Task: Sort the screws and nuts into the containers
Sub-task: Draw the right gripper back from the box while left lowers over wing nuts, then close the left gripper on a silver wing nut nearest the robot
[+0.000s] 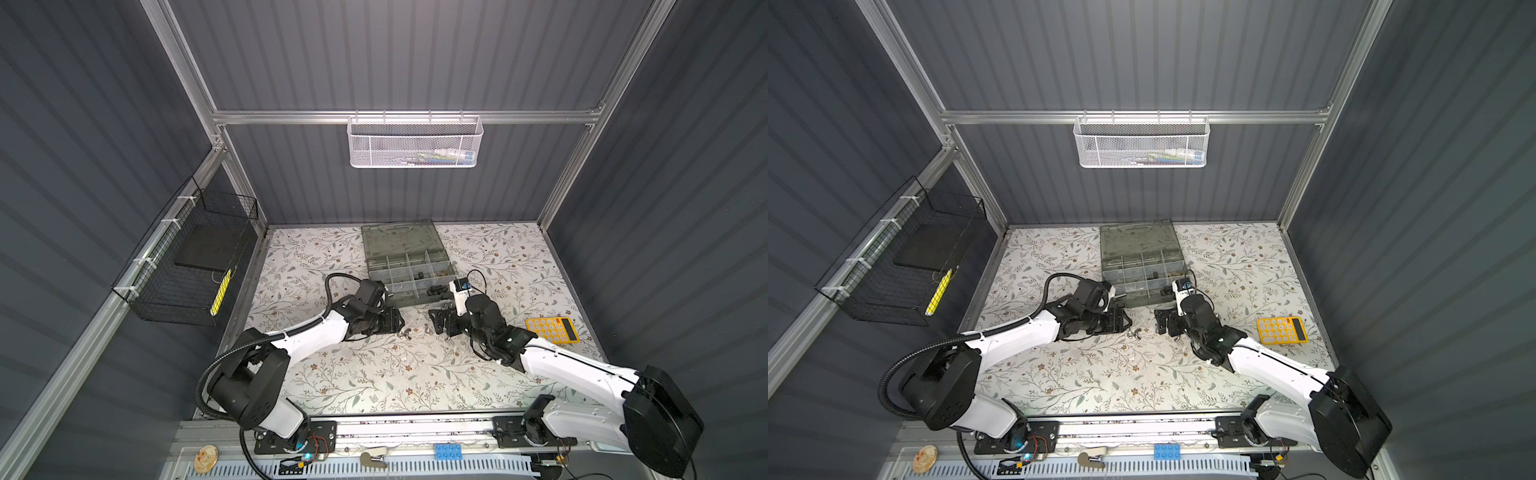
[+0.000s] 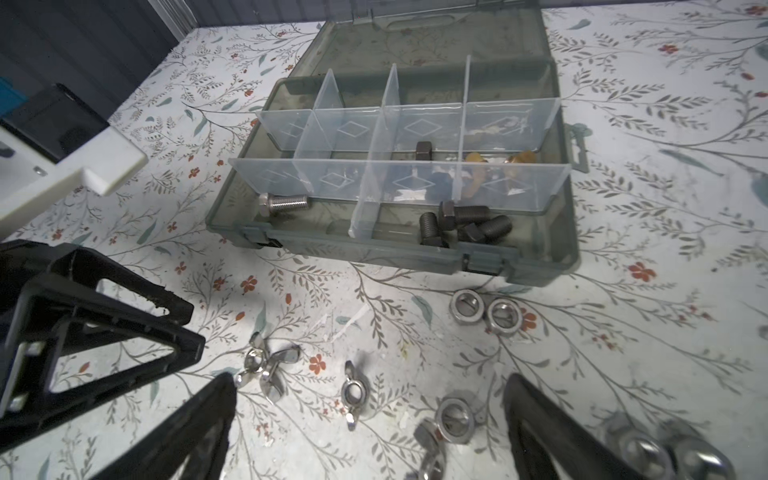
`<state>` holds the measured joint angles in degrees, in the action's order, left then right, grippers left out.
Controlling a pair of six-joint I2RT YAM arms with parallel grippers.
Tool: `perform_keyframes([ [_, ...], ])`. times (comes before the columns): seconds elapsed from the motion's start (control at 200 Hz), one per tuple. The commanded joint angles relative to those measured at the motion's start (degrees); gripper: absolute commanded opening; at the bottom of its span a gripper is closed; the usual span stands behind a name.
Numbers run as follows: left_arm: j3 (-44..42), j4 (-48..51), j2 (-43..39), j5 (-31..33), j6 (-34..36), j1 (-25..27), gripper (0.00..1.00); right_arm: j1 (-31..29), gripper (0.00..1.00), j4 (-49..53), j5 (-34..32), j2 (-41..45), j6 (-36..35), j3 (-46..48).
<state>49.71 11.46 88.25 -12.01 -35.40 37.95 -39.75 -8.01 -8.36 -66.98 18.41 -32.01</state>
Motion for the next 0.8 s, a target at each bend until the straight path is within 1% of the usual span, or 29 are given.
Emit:
perform_keyframes([
  [0.0,2.3,-0.2,2.7,0.6,-0.4,0.6,0.65,-0.2,0.99,-3.6,-2.4,1.2,-3.6,0.1],
  [0.075,2.8,-0.1,4.5,1.0,-0.2,0.9,0.61,-0.2,0.99,-3.5,-2.7,1.0,-4.1,-0.1],
  [0.265,3.9,-0.5,7.9,1.8,-0.3,1.7,0.56,-0.2,0.99,-3.7,-2.7,1.5,-4.5,0.2],
  [0.425,6.1,1.1,11.0,2.9,0.6,2.5,0.51,-0.3,0.99,-3.8,-2.7,1.8,-4.4,0.3],
  [0.665,8.3,4.7,13.0,7.1,2.5,3.3,0.44,-0.2,0.99,-4.3,-2.7,2.5,-4.3,0.7],
  [0.795,9.2,5.8,13.5,8.6,3.3,3.7,0.39,-0.2,0.99,-4.4,-2.7,2.4,-4.1,0.7],
])
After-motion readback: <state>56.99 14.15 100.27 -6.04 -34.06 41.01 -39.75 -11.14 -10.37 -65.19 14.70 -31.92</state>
